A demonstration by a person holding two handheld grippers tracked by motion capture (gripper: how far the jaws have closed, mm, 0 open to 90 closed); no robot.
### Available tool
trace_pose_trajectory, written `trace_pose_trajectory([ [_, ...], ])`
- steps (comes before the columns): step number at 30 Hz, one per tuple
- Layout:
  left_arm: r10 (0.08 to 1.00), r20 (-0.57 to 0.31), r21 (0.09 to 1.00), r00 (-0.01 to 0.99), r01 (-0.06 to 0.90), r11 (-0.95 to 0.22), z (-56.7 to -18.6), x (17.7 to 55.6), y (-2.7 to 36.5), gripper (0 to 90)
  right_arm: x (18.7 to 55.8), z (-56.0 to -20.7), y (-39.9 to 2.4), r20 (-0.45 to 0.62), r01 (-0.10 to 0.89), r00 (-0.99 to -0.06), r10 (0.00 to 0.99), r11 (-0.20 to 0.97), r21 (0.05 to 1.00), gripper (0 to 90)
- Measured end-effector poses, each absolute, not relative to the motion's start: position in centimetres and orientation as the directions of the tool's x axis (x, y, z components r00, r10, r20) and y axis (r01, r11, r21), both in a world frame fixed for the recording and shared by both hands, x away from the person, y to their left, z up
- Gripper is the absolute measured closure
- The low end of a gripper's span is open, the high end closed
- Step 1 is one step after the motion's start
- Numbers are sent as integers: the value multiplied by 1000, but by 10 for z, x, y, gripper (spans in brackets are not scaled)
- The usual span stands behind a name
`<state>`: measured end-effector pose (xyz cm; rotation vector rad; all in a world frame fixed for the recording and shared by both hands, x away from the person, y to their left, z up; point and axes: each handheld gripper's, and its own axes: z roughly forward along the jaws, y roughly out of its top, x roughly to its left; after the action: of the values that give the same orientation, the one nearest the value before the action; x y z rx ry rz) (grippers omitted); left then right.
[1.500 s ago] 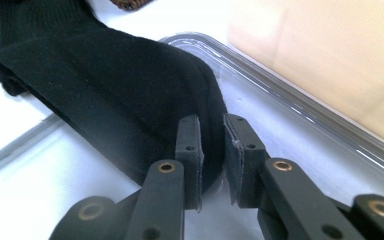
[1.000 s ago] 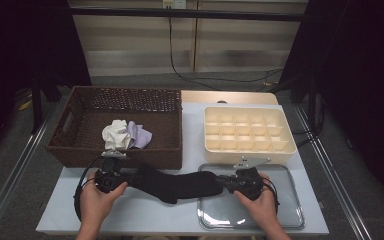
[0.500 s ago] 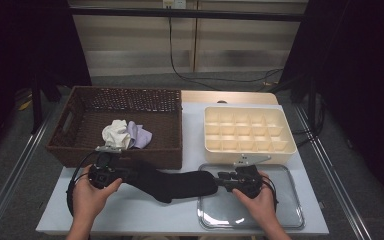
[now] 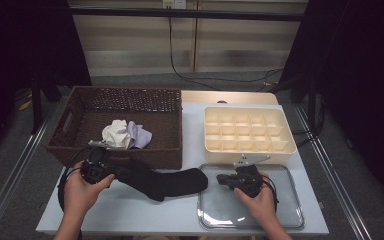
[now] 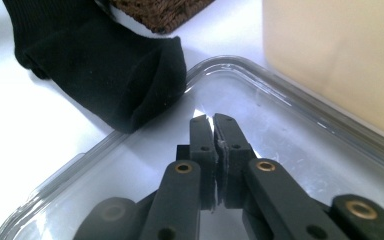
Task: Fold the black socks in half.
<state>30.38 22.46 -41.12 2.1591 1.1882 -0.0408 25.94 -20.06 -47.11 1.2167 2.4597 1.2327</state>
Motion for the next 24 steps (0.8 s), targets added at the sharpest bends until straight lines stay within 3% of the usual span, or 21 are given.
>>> trace_pose_trajectory([
  [9, 731, -335, 554, 594, 752, -357, -401, 305, 222, 802, 259, -474, -199, 217, 592, -678, 702, 347, 727, 867],
  [17, 675, -364, 577, 642, 724, -377, -393, 300, 186, 803, 258, -473, -200, 215, 588, -680, 701, 347, 730, 860],
  [24, 659, -337, 557, 673, 706, -436, -395, 298, 153, 804, 256, -474, -201, 221, 593, -681, 698, 349, 725, 861],
])
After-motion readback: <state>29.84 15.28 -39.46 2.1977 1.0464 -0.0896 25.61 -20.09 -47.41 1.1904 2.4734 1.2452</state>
